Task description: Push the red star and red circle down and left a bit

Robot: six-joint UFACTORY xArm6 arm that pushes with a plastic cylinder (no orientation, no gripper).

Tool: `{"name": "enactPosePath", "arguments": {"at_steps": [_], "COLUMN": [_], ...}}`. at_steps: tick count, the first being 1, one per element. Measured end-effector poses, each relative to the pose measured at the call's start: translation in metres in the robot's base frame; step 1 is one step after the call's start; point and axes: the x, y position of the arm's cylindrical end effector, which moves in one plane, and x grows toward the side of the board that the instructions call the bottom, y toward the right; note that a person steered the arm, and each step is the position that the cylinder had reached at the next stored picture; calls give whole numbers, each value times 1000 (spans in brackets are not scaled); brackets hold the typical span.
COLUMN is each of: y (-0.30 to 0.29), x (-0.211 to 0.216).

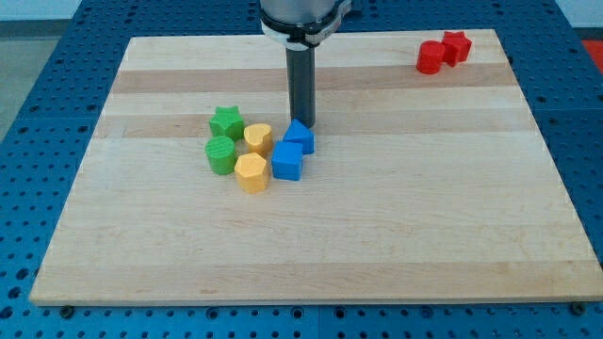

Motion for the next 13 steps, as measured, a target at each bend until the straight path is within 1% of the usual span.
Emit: {"name": "enactPosePath", "arguments": {"at_steps": [1,2,3,5,7,8,9,10,13], "y": [6,39,90,197,271,288,288,286,213], "x": [-3,-26,-41,-51,-87,-108,-136,-153,-152]}}
